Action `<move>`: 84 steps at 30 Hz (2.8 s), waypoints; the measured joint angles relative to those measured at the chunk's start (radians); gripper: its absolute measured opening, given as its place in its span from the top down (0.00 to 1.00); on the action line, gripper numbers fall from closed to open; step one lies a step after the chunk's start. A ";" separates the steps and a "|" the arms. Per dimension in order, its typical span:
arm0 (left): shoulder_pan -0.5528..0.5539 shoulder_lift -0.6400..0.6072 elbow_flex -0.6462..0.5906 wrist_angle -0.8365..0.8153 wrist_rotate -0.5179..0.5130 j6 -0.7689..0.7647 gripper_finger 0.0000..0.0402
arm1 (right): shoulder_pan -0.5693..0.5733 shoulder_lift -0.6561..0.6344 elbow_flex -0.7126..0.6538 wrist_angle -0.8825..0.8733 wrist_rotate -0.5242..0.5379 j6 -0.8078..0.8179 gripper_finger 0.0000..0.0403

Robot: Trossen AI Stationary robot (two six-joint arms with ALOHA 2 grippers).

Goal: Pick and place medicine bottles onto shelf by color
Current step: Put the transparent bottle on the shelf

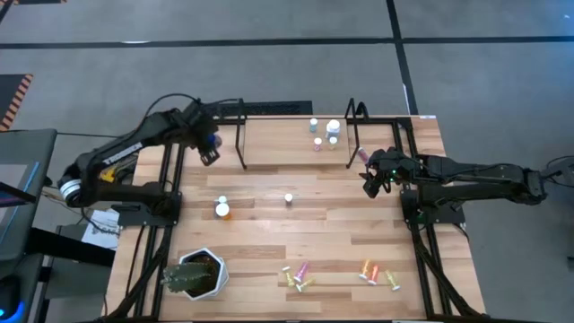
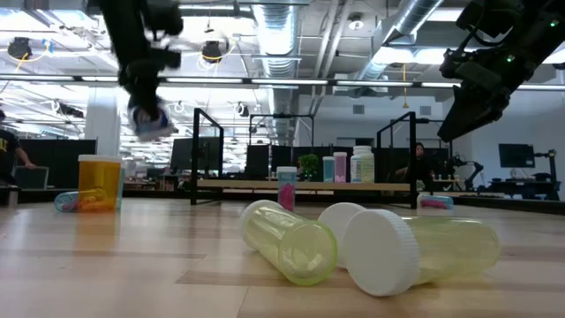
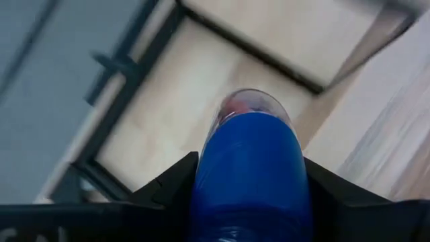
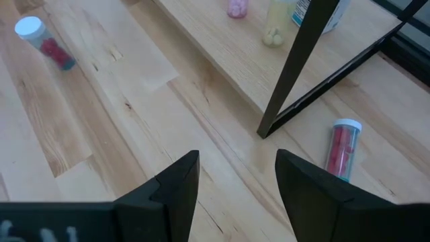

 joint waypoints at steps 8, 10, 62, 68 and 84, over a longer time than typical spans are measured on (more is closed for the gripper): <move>-0.160 0.015 0.228 0.057 -0.077 -0.113 0.56 | 0.000 0.000 0.001 0.000 -0.001 0.000 0.46; -0.194 0.043 0.248 0.084 -0.057 -0.121 0.56 | 0.000 0.000 0.001 0.000 -0.001 0.000 0.46; -0.032 0.817 0.577 0.148 0.071 0.366 0.56 | 0.000 0.000 0.001 0.007 -0.001 0.000 0.46; -0.039 0.817 0.577 0.136 0.070 0.628 0.56 | 0.000 0.000 0.001 0.007 -0.001 0.000 0.46; -0.032 0.817 0.577 0.088 0.125 0.769 0.51 | 0.000 0.000 0.001 0.007 -0.001 0.000 0.46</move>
